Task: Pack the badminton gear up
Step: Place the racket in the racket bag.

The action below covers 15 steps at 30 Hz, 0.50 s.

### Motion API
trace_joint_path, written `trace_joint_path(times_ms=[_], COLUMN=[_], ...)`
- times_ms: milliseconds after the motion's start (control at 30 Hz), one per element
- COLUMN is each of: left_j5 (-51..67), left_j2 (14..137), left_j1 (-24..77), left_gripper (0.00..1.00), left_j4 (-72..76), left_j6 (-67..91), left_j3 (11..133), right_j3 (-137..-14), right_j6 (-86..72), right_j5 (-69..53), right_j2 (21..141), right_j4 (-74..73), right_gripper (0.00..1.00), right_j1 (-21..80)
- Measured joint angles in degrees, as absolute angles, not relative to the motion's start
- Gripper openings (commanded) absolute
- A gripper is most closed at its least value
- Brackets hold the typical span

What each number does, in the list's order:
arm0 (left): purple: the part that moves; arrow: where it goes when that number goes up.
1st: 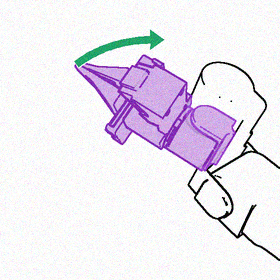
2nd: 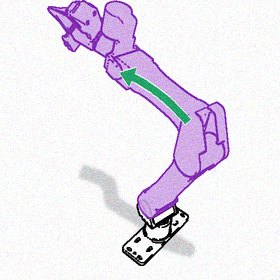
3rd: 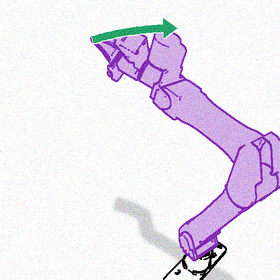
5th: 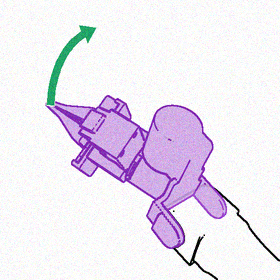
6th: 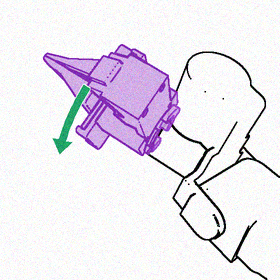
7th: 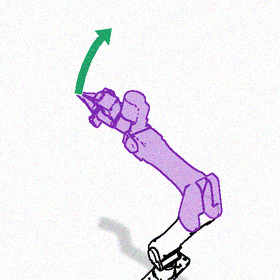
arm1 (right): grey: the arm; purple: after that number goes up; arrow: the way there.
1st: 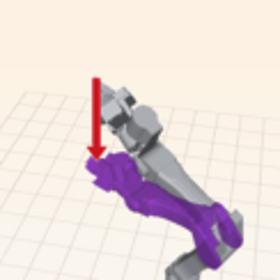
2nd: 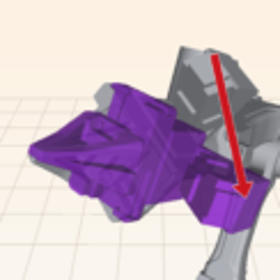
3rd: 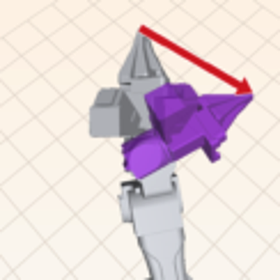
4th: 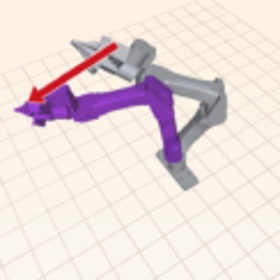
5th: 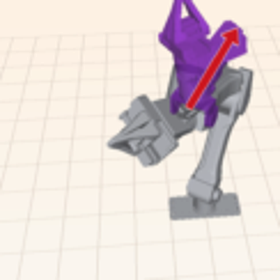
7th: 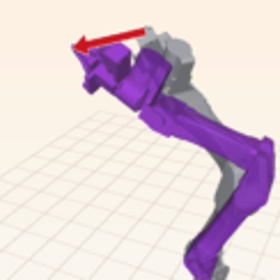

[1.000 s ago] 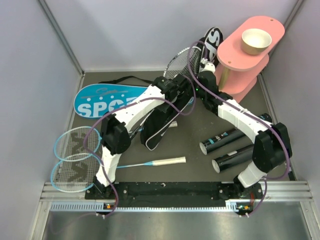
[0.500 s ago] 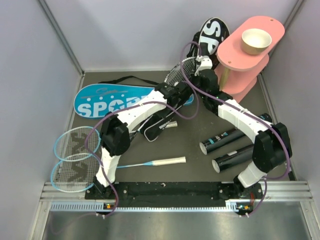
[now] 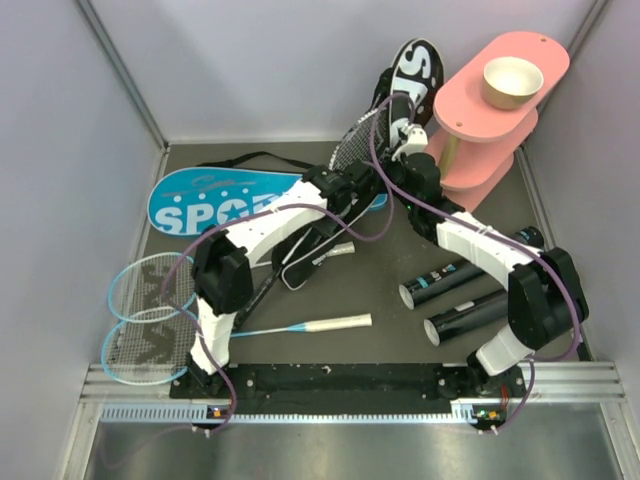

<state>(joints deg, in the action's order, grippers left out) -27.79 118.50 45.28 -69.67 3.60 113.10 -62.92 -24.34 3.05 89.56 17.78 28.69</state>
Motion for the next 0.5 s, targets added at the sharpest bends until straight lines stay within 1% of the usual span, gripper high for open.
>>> trace_joint_path(times_ms=[100, 200, 300, 400, 500], left_j5=[-24.4, -20.1, -16.0, -11.5, -6.2], left_j2=[112.8, 106.6, 101.0, 95.1, 88.1], left_j1=[44.2, 42.7, 41.1, 39.7, 38.1], left_gripper=[0.53, 0.55, 0.55, 0.58, 0.59], left_j4=[-64.2, -60.2, -57.6, -55.1, -51.5], left_j6=[3.9, 4.4, 4.7, 5.5, 6.2], left_j3=[105.5, 100.3, 98.0, 94.8, 88.1], right_j3=[-62.6, -61.6, -60.3, -59.0, -57.8], right_j6=[-25.6, -26.5, -26.8, -26.9, -27.1], right_j5=[1.6, 1.0, 0.7, 0.4, -0.1], right_j2=[89.5, 89.2, 88.9, 88.9, 88.9], right_j4=[17.8, 17.8, 17.8, 17.5, 17.4], right_gripper=[0.0, 0.0, 0.0, 0.0, 0.0], right_j1=[28.7, 28.2, 27.6, 26.7, 26.0])
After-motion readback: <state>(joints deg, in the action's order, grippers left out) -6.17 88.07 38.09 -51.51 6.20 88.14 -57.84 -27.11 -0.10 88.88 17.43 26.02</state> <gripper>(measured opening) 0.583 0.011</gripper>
